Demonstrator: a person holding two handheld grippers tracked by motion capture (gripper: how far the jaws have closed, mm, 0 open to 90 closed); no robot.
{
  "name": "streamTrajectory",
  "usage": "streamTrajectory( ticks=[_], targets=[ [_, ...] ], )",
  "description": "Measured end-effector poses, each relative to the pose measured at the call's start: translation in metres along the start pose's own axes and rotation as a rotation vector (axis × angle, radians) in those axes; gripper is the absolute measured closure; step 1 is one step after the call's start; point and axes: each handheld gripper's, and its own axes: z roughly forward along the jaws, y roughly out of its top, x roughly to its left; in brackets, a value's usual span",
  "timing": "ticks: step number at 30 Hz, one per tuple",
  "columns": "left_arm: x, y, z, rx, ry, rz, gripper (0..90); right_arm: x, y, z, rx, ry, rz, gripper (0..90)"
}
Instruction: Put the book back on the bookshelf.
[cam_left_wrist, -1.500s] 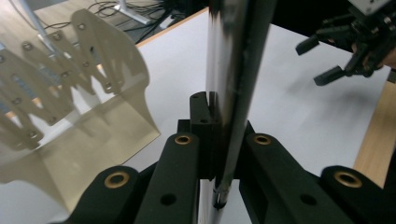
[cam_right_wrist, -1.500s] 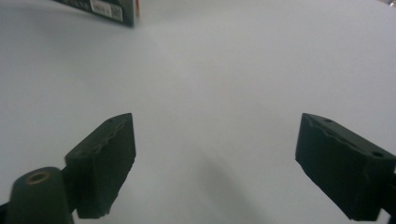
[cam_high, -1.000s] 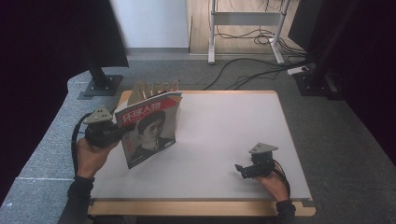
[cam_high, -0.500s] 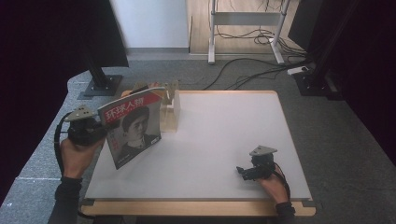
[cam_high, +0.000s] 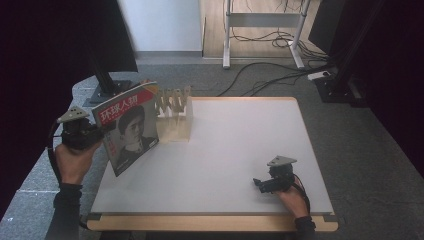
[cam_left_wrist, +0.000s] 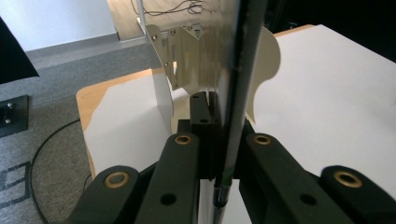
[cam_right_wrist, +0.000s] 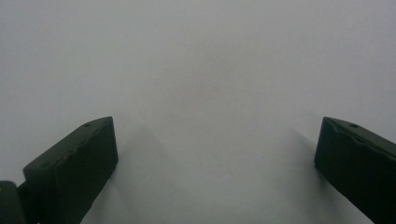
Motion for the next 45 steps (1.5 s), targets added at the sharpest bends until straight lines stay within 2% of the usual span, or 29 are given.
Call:
streamTrajectory(
  ticks=[10, 16, 21, 24, 27, 31, 33, 38, 41, 43, 45],
  targets=[
    [-0.001, 0.016, 0.033, -0.012, 0.047, -0.019, 87.1, 0.0, 0.0, 0.0, -0.001, 0.001, 0.001, 0.0],
    [-0.002, 0.023, 0.054, -0.04, 0.077, -0.038, 87.1, 0.0, 0.0, 0.0, -0.001, 0.001, 0.002, 0.0],
    [-0.002, 0.024, 0.071, -0.068, 0.103, -0.051, 87.1, 0.0, 0.0, 0.0, -0.001, 0.001, 0.0, 0.0],
    [-0.003, 0.02, 0.083, -0.089, 0.114, -0.032, 87.0, 0.0, 0.0, 0.0, -0.002, 0.001, 0.0, 0.0],
    [0.0, 0.016, 0.088, -0.098, 0.1, -0.042, 86.9, 0.0, 0.0, 0.0, -0.002, 0.002, 0.002, 0.0],
    [0.005, 0.015, 0.086, -0.05, 0.077, -0.03, 86.4, 0.0, 0.0, 0.0, -0.001, 0.003, 0.001, 0.0],
    [0.008, 0.017, 0.084, 0.012, 0.055, -0.026, 85.9, 0.0, 0.0, 0.0, -0.001, 0.002, 0.0, 0.0],
    [0.016, 0.016, 0.083, 0.108, 0.04, -0.03, 84.1, 0.0, 0.0, 0.0, -0.001, 0.003, -0.001, 0.0],
    [0.022, 0.016, 0.082, 0.112, 0.022, -0.066, 82.8, 0.0, 0.0, 0.0, -0.001, 0.003, 0.0, 0.0],
    [0.022, 0.016, 0.082, 0.108, 0.049, -0.061, 85.8, 0.0, 0.0, 0.0, -0.001, 0.003, 0.0, 0.0],
    [0.022, 0.016, 0.084, 0.088, 0.045, -0.079, 86.5, 0.0, 0.0, 0.0, -0.001, 0.004, 0.0, 0.0]
  ],
)
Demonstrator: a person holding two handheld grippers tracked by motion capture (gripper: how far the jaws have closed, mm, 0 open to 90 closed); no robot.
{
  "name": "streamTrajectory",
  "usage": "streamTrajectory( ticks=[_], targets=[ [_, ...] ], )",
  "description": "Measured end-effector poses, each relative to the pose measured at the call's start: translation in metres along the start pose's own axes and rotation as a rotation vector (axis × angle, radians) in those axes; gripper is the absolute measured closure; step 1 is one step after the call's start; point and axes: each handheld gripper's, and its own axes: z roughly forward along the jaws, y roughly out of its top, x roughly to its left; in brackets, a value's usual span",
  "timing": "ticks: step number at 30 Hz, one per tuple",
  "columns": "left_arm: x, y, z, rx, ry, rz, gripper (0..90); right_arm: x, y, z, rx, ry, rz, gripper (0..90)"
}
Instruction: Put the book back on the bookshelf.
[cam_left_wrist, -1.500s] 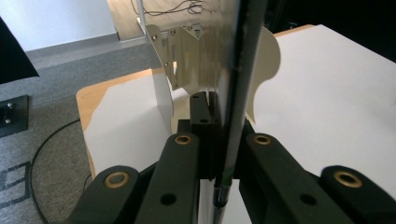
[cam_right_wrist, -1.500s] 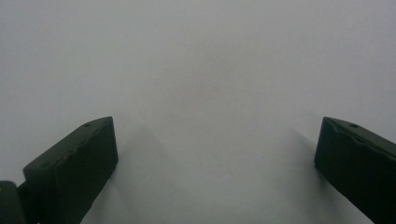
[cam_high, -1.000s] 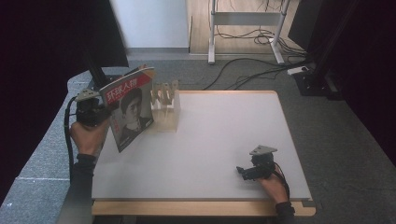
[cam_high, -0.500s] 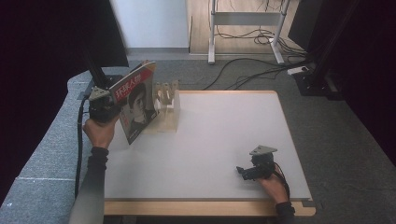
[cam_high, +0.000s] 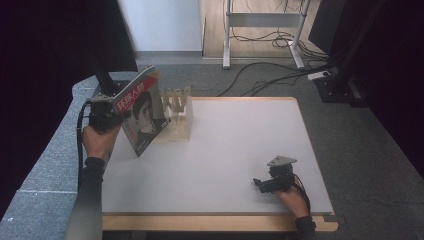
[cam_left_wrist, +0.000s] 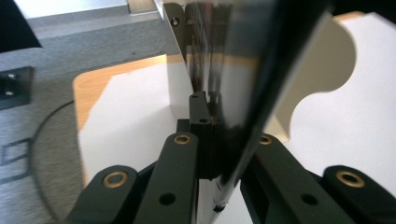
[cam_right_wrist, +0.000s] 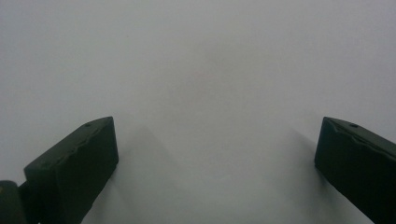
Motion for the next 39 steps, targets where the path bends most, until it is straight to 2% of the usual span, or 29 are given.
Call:
streamTrajectory(
  ticks=[5, 9, 12, 17, 19, 23, 25, 34, 39],
  targets=[
    [-0.001, 0.0, 0.003, -0.019, 0.012, 0.003, 86.5, 0.0, 0.0, 0.0, 0.0, 0.0, -0.001, 0.0],
    [0.0, -0.001, 0.003, -0.004, -0.007, 0.012, 84.0, 0.0, 0.0, 0.0, 0.0, 0.001, 0.001, 0.0],
    [0.001, -0.001, 0.003, 0.002, -0.004, 0.022, 75.2, 0.0, 0.0, 0.0, 0.0, 0.0, 0.0, 0.0],
    [0.001, -0.003, 0.001, -0.001, -0.028, 0.038, 55.4, 0.0, 0.0, 0.0, 0.0, 0.001, 0.001, 0.0],
    [0.0, -0.004, -0.001, -0.007, -0.03, 0.03, 48.0, 0.0, 0.0, 0.0, 0.0, 0.001, 0.0, 0.0],
    [0.0, -0.006, -0.008, -0.036, -0.008, 0.03, 34.1, 0.0, 0.0, 0.0, 0.0, 0.001, -0.001, 0.0],
    [0.0, -0.007, -0.011, -0.047, -0.015, 0.029, 25.8, 0.0, 0.0, 0.0, 0.0, 0.0, 0.001, 0.0],
    [-0.002, -0.015, -0.024, -0.051, -0.028, 0.045, 3.6, 0.0, 0.0, 0.0, 0.0, -0.001, 0.001, 0.0],
    [-0.006, -0.022, -0.031, -0.029, -0.03, 0.08, 0.0, 0.0, 0.0, 0.0, 0.001, 0.0, -0.001, 0.0]
  ],
)
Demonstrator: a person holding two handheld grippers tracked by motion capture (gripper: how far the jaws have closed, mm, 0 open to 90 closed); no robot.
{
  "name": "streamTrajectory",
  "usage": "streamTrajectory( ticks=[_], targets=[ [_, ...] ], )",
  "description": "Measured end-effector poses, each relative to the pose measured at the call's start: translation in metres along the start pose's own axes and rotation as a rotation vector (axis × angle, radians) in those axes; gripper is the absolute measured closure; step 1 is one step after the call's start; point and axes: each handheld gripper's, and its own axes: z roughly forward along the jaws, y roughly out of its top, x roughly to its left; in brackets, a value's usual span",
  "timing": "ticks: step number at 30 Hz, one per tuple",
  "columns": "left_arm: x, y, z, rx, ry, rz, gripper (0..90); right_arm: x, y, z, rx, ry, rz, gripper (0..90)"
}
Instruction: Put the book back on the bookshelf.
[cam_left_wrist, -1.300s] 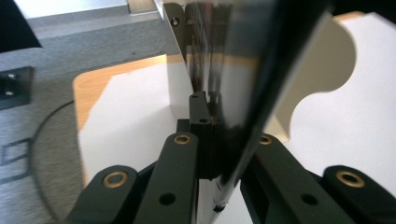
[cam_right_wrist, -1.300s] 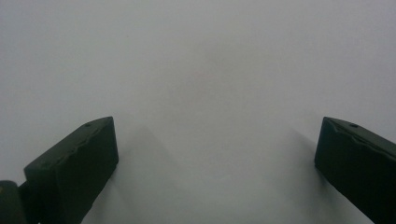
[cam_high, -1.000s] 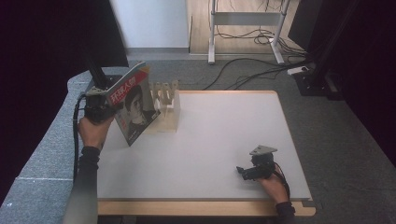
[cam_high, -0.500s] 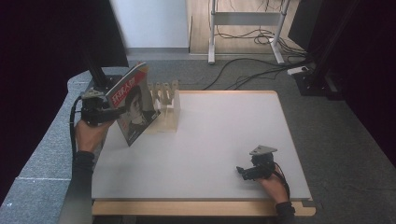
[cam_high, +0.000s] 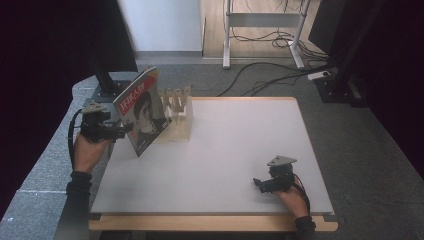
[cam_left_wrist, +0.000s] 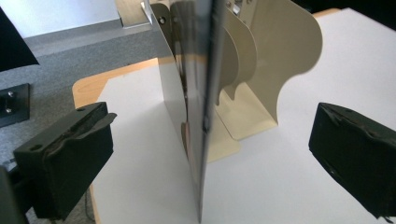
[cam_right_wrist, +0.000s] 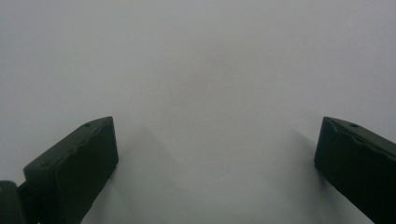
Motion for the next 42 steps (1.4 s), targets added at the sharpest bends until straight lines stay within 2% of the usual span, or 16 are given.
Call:
streamTrajectory(
  ticks=[6, 11, 13, 19, 25, 27, 34, 38, 42],
  targets=[
    [-0.009, -0.009, -0.012, 0.007, -0.011, 0.036, 0.0, 0.0, 0.0, 0.0, 0.001, 0.001, 0.0, 0.0],
    [-0.018, -0.019, -0.019, -0.006, -0.042, 0.038, 0.0, 0.0, 0.0, 0.0, 0.001, 0.0, 0.0, 0.0],
    [-0.021, -0.023, -0.02, -0.005, -0.058, 0.035, 0.0, 0.0, 0.0, 0.0, 0.001, -0.001, 0.001, 0.0],
    [-0.034, -0.034, -0.016, 0.017, -0.096, 0.068, 0.0, 0.0, 0.0, 0.0, 0.001, -0.001, 0.002, 0.0],
    [-0.052, -0.04, -0.004, 0.032, -0.137, 0.097, 0.0, 0.0, 0.0, 0.0, 0.001, 0.0, 0.002, 0.0],
    [-0.058, -0.042, 0.003, 0.036, -0.163, 0.104, 0.0, 0.0, 0.0, 0.0, 0.002, 0.0, 0.004, 0.0],
    [-0.084, -0.049, 0.031, 0.046, -0.24, 0.137, 0.0, 0.0, 0.0, 0.0, 0.002, 0.0, 0.003, 0.0],
    [-0.094, -0.054, 0.047, 0.066, -0.259, 0.157, 0.0, 0.0, 0.0, 0.0, 0.001, 0.0, 0.003, 0.0],
    [-0.101, -0.061, 0.061, 0.07, -0.288, 0.149, 0.0, 0.0, 0.0, 0.0, 0.001, 0.0, 0.003, 0.0]
  ],
)
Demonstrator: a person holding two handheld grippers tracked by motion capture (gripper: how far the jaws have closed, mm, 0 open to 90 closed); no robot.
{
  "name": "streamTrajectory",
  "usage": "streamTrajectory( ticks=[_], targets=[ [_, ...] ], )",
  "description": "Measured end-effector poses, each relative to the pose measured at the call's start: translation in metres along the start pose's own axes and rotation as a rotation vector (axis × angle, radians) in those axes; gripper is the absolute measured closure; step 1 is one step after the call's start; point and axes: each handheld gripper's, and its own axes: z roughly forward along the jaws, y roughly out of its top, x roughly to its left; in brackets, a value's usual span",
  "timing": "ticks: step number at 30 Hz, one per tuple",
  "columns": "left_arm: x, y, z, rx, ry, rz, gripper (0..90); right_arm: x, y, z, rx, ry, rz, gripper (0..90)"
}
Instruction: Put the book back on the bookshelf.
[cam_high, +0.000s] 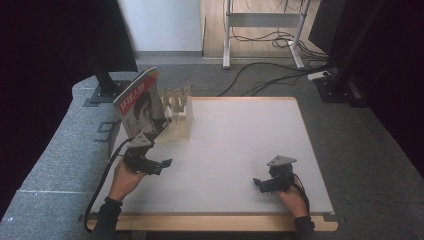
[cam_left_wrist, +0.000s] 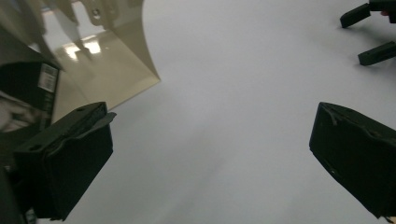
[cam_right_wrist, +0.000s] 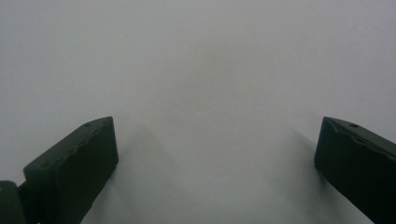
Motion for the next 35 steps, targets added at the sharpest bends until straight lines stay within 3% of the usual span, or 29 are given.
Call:
streamTrajectory(
  ticks=[9, 20, 23, 26, 35],
  targets=[
    [-0.006, -0.024, 0.031, 0.027, -0.014, 0.001, 0.0, 0.0, 0.0, 0.0, 0.0, 0.0, 0.001, 0.0],
    [-0.013, -0.056, 0.06, 0.093, -0.022, -0.002, 0.0, 0.0, 0.0, 0.0, 0.0, -0.001, 0.0, 0.0],
    [-0.017, -0.06, 0.066, 0.12, 0.001, 0.015, 0.0, 0.0, 0.0, 0.0, 0.0, -0.001, 0.0, 0.0],
    [-0.021, -0.06, 0.073, 0.184, 0.027, 0.048, 0.0, 0.0, 0.0, 0.0, 0.0, -0.001, 0.0, 0.0],
    [-0.021, -0.061, 0.073, 0.181, 0.028, 0.047, 0.0, 0.001, -0.001, 0.0, -0.001, -0.002, 0.0, 0.0]
  ],
)
